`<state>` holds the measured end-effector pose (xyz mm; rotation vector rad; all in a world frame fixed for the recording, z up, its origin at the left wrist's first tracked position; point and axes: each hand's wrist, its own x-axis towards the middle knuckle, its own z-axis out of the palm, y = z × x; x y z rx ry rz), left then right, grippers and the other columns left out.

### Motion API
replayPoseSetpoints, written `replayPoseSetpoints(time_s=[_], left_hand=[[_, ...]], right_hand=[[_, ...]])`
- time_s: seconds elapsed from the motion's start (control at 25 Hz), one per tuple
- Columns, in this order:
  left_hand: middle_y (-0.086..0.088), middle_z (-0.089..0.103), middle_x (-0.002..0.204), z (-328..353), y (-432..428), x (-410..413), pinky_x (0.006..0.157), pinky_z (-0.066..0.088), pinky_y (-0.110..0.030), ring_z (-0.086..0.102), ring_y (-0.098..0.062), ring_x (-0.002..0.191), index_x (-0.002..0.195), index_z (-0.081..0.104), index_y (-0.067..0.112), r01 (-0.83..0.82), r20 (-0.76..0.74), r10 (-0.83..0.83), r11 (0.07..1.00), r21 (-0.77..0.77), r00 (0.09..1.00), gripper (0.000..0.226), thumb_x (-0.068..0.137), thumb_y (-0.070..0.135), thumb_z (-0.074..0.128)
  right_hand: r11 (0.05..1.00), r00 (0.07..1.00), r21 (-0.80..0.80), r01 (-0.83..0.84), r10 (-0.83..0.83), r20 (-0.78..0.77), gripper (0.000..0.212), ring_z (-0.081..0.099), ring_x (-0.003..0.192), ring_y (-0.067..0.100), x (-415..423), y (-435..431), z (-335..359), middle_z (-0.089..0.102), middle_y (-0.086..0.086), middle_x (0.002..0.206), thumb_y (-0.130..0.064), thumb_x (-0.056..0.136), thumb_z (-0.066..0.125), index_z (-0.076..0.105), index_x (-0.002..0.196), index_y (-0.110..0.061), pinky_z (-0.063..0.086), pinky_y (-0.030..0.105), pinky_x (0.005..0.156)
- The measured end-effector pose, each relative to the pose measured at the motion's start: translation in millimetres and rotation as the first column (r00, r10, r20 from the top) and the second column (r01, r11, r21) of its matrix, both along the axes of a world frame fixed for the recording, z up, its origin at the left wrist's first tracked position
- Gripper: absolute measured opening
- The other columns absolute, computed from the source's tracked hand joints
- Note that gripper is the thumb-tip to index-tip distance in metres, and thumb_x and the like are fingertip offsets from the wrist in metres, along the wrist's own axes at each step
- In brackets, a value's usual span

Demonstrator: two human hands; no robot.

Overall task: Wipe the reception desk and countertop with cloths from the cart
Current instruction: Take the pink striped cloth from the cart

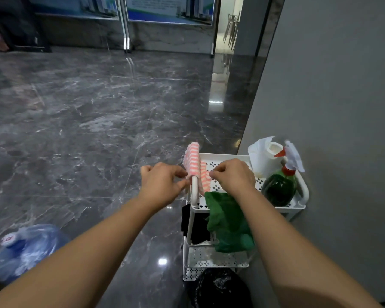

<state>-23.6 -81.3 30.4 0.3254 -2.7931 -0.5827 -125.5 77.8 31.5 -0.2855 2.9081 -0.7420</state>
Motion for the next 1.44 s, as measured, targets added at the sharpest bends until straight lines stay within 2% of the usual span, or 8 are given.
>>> replayPoseSetpoints(time_s=[0.32,0.52,0.64,0.88,1.04,1.12,1.28,1.44], left_hand=[[0.018,0.07,0.106,4.1,-47.8,57.8,0.083,0.016,-0.028,0.056,-0.004,0.102,0.101,0.07,0.038,-0.234,0.02,0.234,0.963,0.133,0.972,0.022,0.084,0.049,0.065],[0.025,0.05,0.062,0.7,-55.4,82.2,0.086,0.019,-0.029,0.047,-0.002,0.082,0.1,0.07,0.038,-0.297,0.038,0.295,0.949,0.109,0.955,0.02,0.084,0.05,0.065],[0.024,0.054,0.067,6.1,-56.7,93.5,0.087,0.018,-0.028,0.055,-0.005,0.093,0.101,0.07,0.038,-0.308,0.053,0.303,0.945,0.11,0.951,0.021,0.084,0.05,0.065],[0.017,0.068,0.109,32.0,-60.9,123.3,0.085,0.017,-0.028,0.055,-0.007,0.114,0.105,0.069,0.036,-0.321,0.059,0.316,0.935,0.153,0.947,0.024,0.085,0.049,0.065],[0.018,0.07,0.1,56.6,-75.3,152.4,0.098,0.027,-0.029,0.06,-0.007,0.108,0.097,0.071,0.036,-0.332,0.049,0.332,0.902,0.275,0.942,0.022,0.08,0.049,0.071],[0.018,0.071,0.089,65.4,-89.0,171.2,0.102,0.04,-0.04,0.066,-0.008,0.097,0.085,0.071,0.038,-0.31,0.013,0.333,0.862,0.401,0.943,0.02,0.071,0.051,0.074],[-0.001,0.072,0.092,88.4,-105.9,218.3,0.076,0.05,-0.022,0.066,-0.013,0.085,0.1,0.072,0.012,-0.326,-0.089,0.449,0.759,0.564,0.889,0.023,0.08,0.023,0.076],[-0.01,0.068,0.094,110.1,-124.2,273.3,0.064,0.044,-0.021,0.061,-0.014,0.077,0.101,0.065,0.008,-0.327,-0.109,0.609,0.559,0.762,0.786,0.027,0.084,0.027,0.073]], right_hand=[[0.975,0.974,-0.004,0.222,-0.221,0.042,0.05,0.053,0.114,0.028,-20.5,-72.7,1.4,0.065,0.007,0.117,-0.059,0.082,0.063,0.067,0.109,-0.017,0.034,0.034,0.078],[0.963,0.963,-0.018,0.269,-0.268,0.009,0.031,0.059,0.113,0.028,-25.5,-91.7,-3.1,0.065,0.008,0.122,-0.03,0.089,0.064,0.066,0.116,-0.015,0.043,0.032,0.079],[0.958,0.958,-0.05,0.283,-0.285,-0.031,0.027,0.059,0.115,0.03,-21.6,-95.6,5.2,0.064,0.01,0.124,-0.02,0.096,0.053,0.066,0.118,-0.014,0.046,0.034,0.082],[0.978,0.98,-0.122,0.17,-0.18,-0.08,0.025,0.064,0.108,0.031,7.9,-107.9,49.2,0.068,0.01,0.118,-0.027,0.09,0.062,0.07,0.11,-0.015,0.049,0.034,0.082],[0.973,0.997,-0.224,0.056,-0.068,-0.047,0.032,0.065,0.103,0.031,44.5,-127.0,88.5,0.069,0.009,0.114,-0.037,0.083,0.069,0.072,0.107,-0.015,0.049,0.033,0.079],[0.951,1.0,-0.31,-0.017,0.011,-0.021,0.032,0.067,0.095,0.03,68.4,-140.8,108.1,0.071,0.009,0.106,-0.037,0.08,0.071,0.074,0.099,-0.012,0.048,0.03,0.074],[0.877,0.985,-0.461,-0.135,0.171,0.037,0.023,0.062,0.075,0.025,128.6,-172.4,142.5,0.066,0.01,0.085,-0.027,0.075,0.072,0.069,0.083,-0.006,0.048,0.03,0.067],[0.767,0.919,-0.596,-0.235,0.375,0.12,0.014,0.055,0.041,0.015,211.8,-200.0,176.6,0.061,0.009,0.061,-0.014,0.079,0.066,0.061,0.071,-0.003,0.041,0.017,0.043]])
